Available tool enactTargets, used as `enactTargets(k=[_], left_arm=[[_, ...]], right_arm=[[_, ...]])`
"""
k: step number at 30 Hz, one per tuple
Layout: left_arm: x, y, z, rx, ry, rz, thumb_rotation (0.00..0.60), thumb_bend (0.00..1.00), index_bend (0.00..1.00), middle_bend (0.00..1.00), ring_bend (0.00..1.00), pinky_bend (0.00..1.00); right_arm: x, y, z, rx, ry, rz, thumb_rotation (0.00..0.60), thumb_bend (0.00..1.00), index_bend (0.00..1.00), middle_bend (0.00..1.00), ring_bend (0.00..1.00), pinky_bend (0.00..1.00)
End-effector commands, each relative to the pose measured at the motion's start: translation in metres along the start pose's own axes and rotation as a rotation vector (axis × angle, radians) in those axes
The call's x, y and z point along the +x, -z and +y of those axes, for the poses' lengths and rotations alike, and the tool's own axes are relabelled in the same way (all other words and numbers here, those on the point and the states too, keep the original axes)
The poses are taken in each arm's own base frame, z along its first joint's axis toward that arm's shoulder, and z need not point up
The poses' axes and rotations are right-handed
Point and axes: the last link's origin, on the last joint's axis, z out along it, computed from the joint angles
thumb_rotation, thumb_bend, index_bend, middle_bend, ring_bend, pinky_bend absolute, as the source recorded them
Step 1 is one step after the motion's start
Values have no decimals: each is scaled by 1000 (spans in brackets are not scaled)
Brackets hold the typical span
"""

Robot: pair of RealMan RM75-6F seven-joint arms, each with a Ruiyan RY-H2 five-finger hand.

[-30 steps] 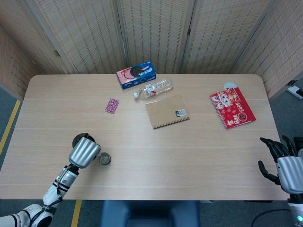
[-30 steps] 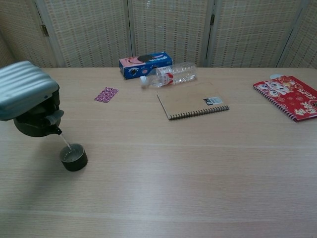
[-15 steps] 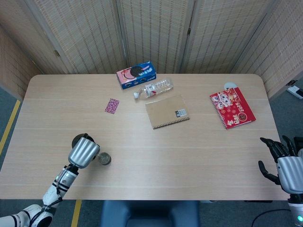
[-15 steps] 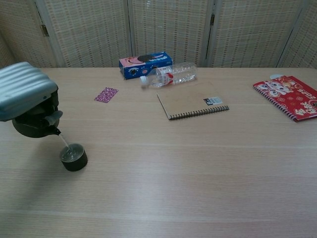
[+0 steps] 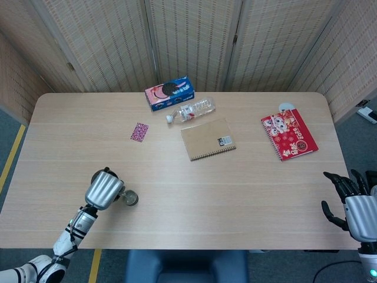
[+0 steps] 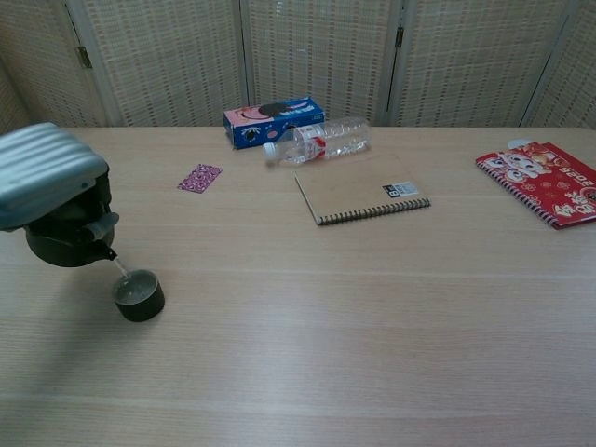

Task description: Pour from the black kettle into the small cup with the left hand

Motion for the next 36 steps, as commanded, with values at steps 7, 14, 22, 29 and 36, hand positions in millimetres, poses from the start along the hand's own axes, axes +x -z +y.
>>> enactTargets(k=[7, 14, 22, 29, 36], left_arm=[[-6, -1, -8, 17, 240, -29, 543, 558, 1000, 1000, 996, 584], [-7, -4, -19, 52, 431, -11, 540, 559, 1000, 1000, 994, 583], [-9, -13, -34, 100, 599, 6, 527, 559, 1000, 1000, 990, 574], [-10, -27, -46, 133, 712, -4, 479, 538, 1000, 1000, 985, 571], [-16, -46, -53, 175, 800, -36, 403, 285, 1000, 1000, 984, 571]], right_arm=[[0, 1, 0, -2, -3, 5, 588, 449, 143, 248, 220, 47], [1, 2, -1, -3, -4, 11, 587, 449, 143, 248, 221, 47], [2, 1, -2, -2, -2, 12, 587, 450, 143, 248, 221, 47], [1, 2, -2, -5, -1, 11, 588, 450, 143, 248, 223, 47], [1, 3, 1, -13, -5, 10, 588, 450, 143, 248, 222, 47]])
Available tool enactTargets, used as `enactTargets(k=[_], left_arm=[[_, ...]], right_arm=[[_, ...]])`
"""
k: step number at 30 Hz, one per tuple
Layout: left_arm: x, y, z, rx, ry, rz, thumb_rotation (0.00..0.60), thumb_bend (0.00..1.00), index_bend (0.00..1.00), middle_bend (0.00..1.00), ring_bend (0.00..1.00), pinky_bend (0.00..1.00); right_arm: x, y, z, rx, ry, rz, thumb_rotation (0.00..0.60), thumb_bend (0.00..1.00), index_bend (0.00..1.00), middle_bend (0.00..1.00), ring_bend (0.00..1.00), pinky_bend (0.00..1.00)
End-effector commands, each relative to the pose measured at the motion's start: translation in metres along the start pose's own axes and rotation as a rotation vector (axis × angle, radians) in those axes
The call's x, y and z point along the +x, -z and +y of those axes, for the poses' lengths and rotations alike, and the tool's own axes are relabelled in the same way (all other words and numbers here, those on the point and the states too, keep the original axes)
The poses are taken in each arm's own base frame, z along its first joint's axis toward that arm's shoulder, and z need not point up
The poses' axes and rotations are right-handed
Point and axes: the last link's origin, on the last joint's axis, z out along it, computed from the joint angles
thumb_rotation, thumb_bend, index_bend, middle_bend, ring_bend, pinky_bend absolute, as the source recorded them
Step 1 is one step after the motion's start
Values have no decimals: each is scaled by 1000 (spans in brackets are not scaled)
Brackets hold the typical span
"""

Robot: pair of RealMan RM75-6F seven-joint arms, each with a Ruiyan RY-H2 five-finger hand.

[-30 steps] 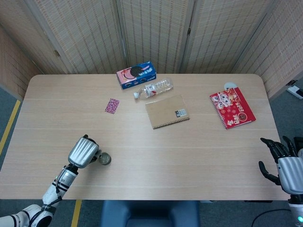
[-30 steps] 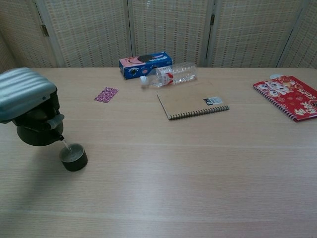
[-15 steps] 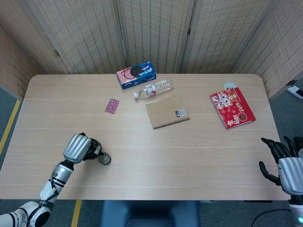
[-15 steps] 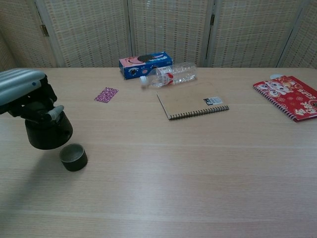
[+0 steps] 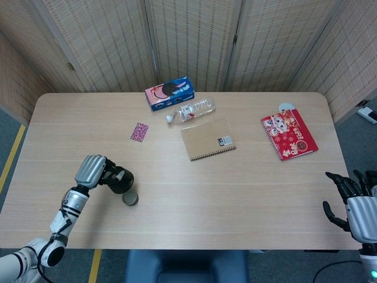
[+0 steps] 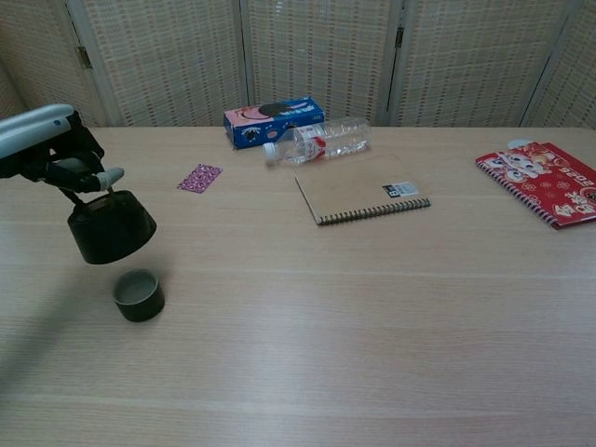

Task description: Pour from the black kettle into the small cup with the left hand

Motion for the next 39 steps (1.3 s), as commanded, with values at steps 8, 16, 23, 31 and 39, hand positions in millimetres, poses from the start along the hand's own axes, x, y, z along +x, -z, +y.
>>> enactTargets(k=[8, 16, 23, 31, 39], left_arm=[[-7, -23, -7, 50, 69, -35, 294, 183, 1000, 1000, 982, 553], [-13, -38, -17, 94, 53, -49, 177, 147, 1000, 1000, 978, 526], [-18, -47, -25, 114, -6, -37, 162, 144, 1000, 1000, 965, 503], [-25, -53, -32, 87, -168, -27, 159, 147, 1000, 1000, 954, 476], [-31, -55, -36, 56, -294, -10, 154, 147, 1000, 1000, 952, 462]], right_arm=[[-2, 0, 4, -10, -5, -4, 589, 449, 143, 248, 222, 47], [-3, -2, 6, -14, -6, -11, 600, 450, 143, 250, 222, 47], [-4, -3, 8, -20, -5, -14, 600, 451, 143, 251, 222, 47], [-5, -4, 9, -26, -4, -19, 600, 450, 143, 252, 222, 47], [-5, -3, 10, -31, -4, -20, 600, 450, 143, 252, 221, 47]])
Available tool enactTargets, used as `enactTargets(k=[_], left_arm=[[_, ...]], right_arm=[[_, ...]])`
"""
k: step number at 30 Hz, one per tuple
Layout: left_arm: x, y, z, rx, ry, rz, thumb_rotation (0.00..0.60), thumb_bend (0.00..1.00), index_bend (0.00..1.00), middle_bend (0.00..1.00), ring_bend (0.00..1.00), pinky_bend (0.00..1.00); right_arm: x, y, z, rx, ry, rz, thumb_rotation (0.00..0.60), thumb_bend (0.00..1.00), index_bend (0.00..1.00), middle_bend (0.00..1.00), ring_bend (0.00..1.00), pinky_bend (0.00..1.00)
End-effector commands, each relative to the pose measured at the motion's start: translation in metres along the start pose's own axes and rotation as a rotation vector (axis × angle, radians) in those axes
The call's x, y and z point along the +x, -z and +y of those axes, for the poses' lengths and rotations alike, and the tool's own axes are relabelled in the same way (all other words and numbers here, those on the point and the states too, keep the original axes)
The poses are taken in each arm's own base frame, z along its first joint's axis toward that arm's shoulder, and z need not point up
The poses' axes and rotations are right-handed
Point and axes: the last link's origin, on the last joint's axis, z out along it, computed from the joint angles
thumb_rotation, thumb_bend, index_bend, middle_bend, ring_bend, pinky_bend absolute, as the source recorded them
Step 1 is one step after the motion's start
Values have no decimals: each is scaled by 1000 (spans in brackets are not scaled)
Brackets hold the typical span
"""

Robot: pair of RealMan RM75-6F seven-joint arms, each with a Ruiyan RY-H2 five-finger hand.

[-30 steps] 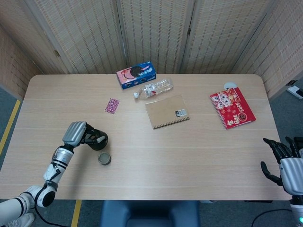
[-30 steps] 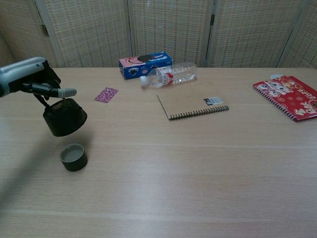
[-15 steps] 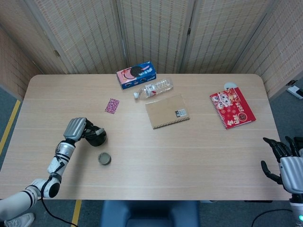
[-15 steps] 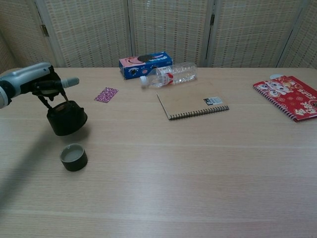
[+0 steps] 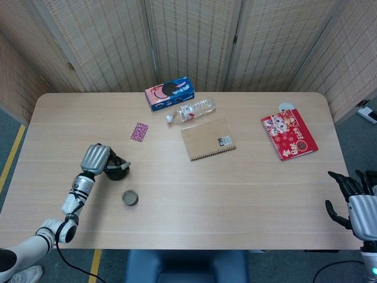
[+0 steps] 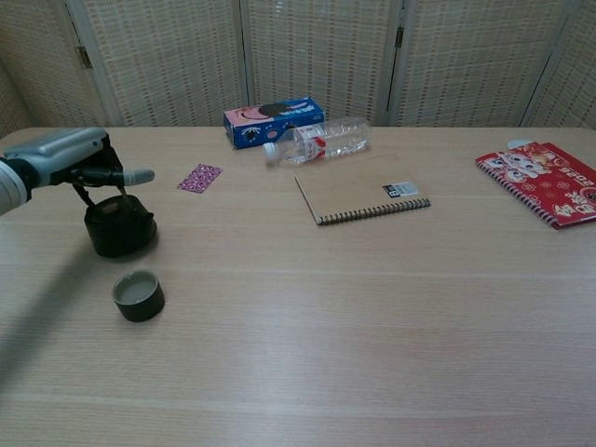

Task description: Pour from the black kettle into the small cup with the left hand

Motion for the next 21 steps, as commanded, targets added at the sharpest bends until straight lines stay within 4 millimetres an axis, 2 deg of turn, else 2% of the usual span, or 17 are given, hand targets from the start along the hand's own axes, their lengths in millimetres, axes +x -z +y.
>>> enactTargets(k=[1, 8, 13, 17, 21], left_arm=[[-4, 0, 3, -18, -32, 8, 151, 147, 1000, 1000, 949, 458], [-9, 2, 2, -27, -47, 4, 148, 147, 999, 1000, 881, 409], [-9, 6, 3, -23, -58, -11, 153, 147, 948, 998, 793, 363], [-9, 8, 4, -20, -66, -31, 149, 148, 861, 915, 699, 316], [-9, 10, 5, -13, -86, -44, 146, 148, 799, 823, 612, 199]], right_arm=[[0, 0, 0, -1, 0, 0, 600, 450, 143, 252, 221, 47], [-1, 0, 1, -2, -2, -2, 600, 449, 143, 252, 221, 47], [-1, 0, 1, 1, -5, -2, 600, 449, 143, 252, 223, 47], [-1, 1, 1, 2, -6, -3, 600, 450, 143, 252, 223, 47], [-2, 2, 2, 2, -3, -8, 600, 449, 143, 258, 223, 47]])
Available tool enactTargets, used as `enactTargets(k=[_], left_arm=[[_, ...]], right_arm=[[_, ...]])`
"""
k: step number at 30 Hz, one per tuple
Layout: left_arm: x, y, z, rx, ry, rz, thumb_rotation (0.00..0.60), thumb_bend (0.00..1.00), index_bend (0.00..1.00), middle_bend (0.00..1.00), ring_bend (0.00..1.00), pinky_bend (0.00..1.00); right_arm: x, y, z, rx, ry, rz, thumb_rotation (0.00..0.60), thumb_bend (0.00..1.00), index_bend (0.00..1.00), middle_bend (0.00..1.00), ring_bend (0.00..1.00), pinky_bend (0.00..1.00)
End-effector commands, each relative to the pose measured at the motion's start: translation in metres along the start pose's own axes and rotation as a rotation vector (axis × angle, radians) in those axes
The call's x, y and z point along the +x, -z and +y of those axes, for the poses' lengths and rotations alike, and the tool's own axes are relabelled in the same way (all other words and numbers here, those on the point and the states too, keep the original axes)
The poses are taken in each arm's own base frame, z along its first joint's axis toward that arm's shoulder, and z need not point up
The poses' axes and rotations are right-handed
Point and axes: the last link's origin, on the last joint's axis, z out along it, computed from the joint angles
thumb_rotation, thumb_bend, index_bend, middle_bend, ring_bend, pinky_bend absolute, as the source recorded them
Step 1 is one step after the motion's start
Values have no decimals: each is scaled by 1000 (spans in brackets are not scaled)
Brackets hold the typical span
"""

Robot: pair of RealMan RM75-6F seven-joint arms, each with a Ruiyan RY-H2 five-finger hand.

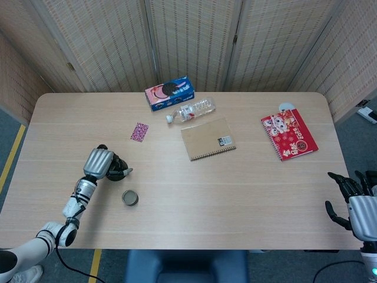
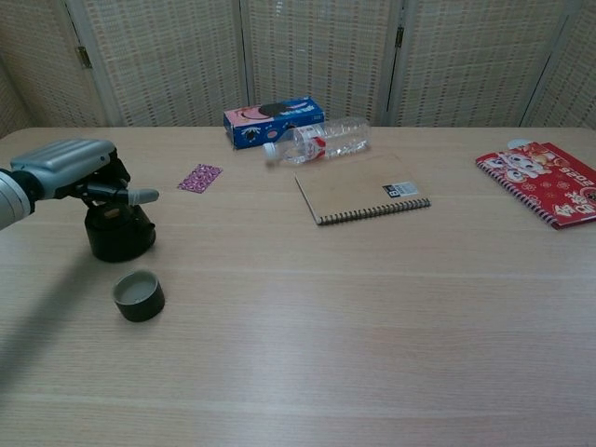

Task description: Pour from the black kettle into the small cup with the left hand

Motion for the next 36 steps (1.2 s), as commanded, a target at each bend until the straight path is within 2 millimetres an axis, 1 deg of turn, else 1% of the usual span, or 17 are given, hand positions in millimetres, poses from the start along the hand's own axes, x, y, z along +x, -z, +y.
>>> enactTargets(k=[1, 4, 5, 6, 7, 9, 11, 14, 18, 19, 21, 24, 27, 28, 30, 32, 36], left_arm=[[0, 2, 0, 9, -3, -11, 147, 148, 792, 800, 587, 179], [1, 2, 0, 13, -1, -15, 147, 148, 768, 721, 511, 154], [1, 2, 0, 14, 2, -16, 145, 148, 746, 680, 475, 144], [1, 2, 0, 15, 9, -16, 147, 148, 709, 636, 437, 135], [2, 2, 0, 17, 15, -18, 147, 148, 690, 618, 420, 130], [3, 2, 1, 24, 42, -20, 148, 148, 601, 542, 355, 116], [6, 3, 1, 32, 82, -14, 147, 148, 536, 498, 323, 112], [17, 4, -1, 48, 145, 25, 147, 149, 500, 489, 318, 113], [36, 15, -10, 85, 168, 101, 156, 149, 493, 489, 320, 114], [39, 18, -12, 95, 176, 111, 169, 149, 491, 489, 327, 114], [47, 29, -19, 123, 196, 125, 243, 149, 481, 489, 346, 114], [59, 48, -29, 166, 198, 138, 388, 150, 470, 488, 348, 113], [69, 69, -38, 210, 191, 164, 561, 151, 446, 485, 344, 109], [71, 76, -39, 222, 194, 168, 583, 153, 441, 484, 343, 107], [72, 92, -43, 246, 184, 168, 600, 171, 429, 484, 342, 106], [72, 108, -44, 253, 168, 162, 600, 181, 422, 480, 340, 106], [70, 143, -45, 263, 153, 180, 600, 181, 420, 475, 337, 105]], right_arm=[[0, 1, 0, -1, 0, 0, 600, 450, 143, 260, 222, 47], [1, 1, 1, -2, -2, 3, 600, 449, 143, 261, 223, 47], [1, 2, 1, -3, -2, 3, 600, 449, 143, 261, 223, 47], [1, 2, 1, -3, -3, 4, 600, 450, 143, 261, 223, 47], [1, 2, 1, -2, -3, 4, 600, 450, 143, 261, 223, 47], [2, 2, 1, -1, -3, 6, 600, 451, 143, 261, 223, 47], [2, 2, 1, -1, -3, 7, 600, 450, 143, 261, 223, 47], [3, 1, 1, 0, 0, 5, 600, 450, 143, 261, 224, 47], [3, 0, 1, 5, 16, -24, 600, 450, 143, 262, 223, 48], [3, -1, 1, 5, 16, -28, 600, 450, 143, 262, 223, 49], [3, -2, 2, 7, 12, -35, 600, 450, 143, 262, 223, 50], [2, -4, 3, 8, 17, -52, 600, 449, 143, 263, 226, 51], [-1, -5, 2, 19, 34, -83, 600, 450, 143, 262, 228, 51], [-1, -6, 2, 22, 36, -92, 600, 450, 143, 262, 227, 51], [-2, -9, 2, 28, 35, -108, 600, 450, 143, 261, 226, 51], [-4, -11, 3, 34, 22, -122, 600, 449, 143, 248, 222, 51], [-9, -14, 3, 58, 16, -145, 600, 449, 143, 185, 187, 51]])
